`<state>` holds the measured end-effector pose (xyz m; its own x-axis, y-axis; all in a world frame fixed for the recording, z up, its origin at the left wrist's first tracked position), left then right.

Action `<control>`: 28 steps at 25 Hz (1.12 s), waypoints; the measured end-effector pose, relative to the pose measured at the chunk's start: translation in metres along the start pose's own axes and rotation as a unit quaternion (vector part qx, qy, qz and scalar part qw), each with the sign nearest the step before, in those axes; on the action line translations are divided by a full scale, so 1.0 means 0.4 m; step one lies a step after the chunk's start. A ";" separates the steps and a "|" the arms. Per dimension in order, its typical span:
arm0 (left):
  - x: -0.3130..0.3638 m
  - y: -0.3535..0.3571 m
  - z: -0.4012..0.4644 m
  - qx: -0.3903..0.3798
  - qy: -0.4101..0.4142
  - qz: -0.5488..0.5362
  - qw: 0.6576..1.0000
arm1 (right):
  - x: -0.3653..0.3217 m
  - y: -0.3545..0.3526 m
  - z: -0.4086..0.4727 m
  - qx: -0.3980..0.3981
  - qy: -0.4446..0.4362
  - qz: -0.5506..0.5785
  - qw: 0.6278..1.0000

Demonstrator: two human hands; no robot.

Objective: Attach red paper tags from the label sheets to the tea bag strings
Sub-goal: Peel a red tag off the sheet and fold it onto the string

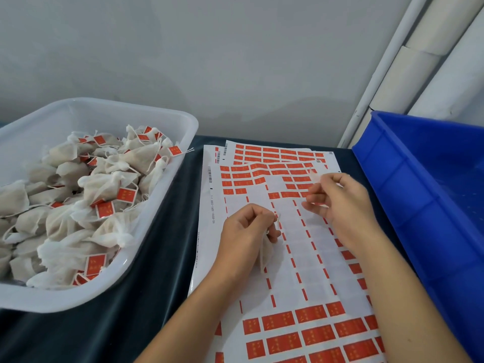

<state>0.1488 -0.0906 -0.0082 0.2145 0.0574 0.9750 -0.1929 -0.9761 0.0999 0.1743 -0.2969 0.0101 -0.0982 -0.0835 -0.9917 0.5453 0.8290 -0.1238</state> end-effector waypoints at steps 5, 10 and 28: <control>0.001 0.000 0.001 0.002 0.011 0.005 1.000 | 0.018 -0.007 -0.118 -0.078 0.014 0.076 0.994; -0.005 0.000 0.010 0.007 0.022 -0.010 1.000 | 0.044 -0.001 -0.154 -0.102 0.061 0.140 0.983; 0.003 -0.018 0.019 0.049 0.078 0.001 0.996 | 0.071 0.009 -0.156 -0.138 0.059 0.181 0.972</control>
<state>0.1575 -0.0851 -0.0093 0.0617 0.0795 0.9949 -0.0965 -0.9917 0.0852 0.1213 -0.2619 -0.0164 -0.0458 0.2921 -0.9553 0.3199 0.9102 0.2629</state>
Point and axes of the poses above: each hand's wrist, its own z-axis towards the middle knuckle, its own y-axis out of the palm, x = y × z, the point moved 4 cm from there along z, towards the middle knuckle, and after that the axes turned 1 degree about z, right-handed, at the moved point
